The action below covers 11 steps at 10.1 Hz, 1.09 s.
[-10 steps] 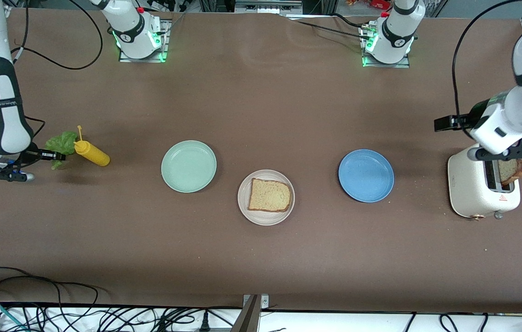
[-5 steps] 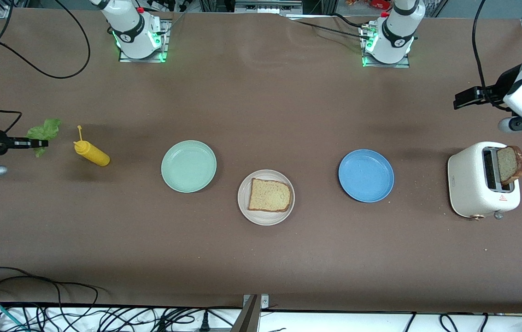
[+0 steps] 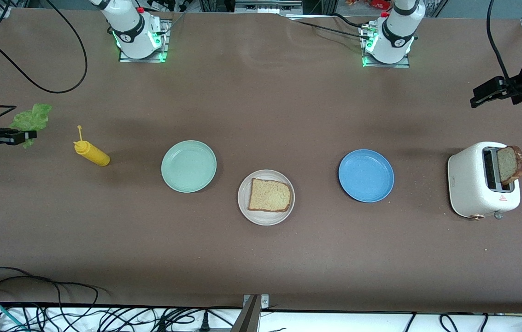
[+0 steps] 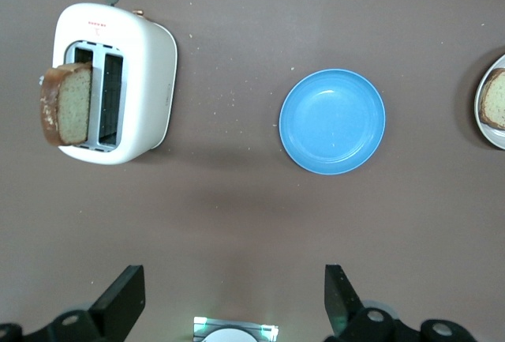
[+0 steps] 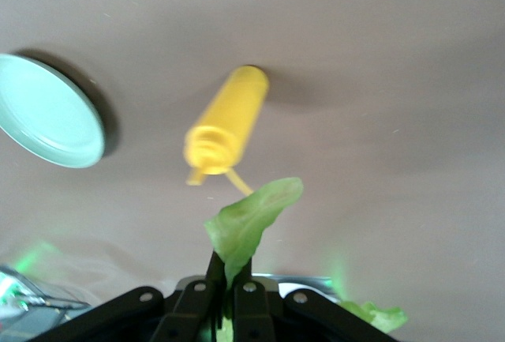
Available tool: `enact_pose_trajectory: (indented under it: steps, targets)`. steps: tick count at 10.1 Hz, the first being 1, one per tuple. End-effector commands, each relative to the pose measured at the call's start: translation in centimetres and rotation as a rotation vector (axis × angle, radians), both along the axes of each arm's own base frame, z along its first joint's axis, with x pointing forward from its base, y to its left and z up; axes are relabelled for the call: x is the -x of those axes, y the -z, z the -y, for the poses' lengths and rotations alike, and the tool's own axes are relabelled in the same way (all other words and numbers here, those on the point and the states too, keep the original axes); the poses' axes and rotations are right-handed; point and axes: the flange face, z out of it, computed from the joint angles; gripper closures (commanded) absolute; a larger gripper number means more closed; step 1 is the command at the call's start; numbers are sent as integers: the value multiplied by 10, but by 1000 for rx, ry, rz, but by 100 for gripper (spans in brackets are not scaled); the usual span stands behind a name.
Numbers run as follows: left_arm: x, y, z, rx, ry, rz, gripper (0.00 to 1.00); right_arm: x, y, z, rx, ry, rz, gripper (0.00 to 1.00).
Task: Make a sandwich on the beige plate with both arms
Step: 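Carry the lettuce onto the bread on the beige plate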
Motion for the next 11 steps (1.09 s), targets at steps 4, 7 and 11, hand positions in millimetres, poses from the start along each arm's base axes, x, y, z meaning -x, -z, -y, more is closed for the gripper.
enact_pose_trajectory:
  steps: [4, 7, 11]
  targets:
    - [-33, 32, -21, -15, -11, 31, 0, -50, -28, -193, 62, 400, -49, 100]
    - [-34, 33, -15, -11, 11, 26, 0, -71, -4, -304, 90, 671, -63, 100]
    - [-33, 34, -8, -10, 23, 20, 0, -83, 58, -460, -34, 1019, -12, 100]
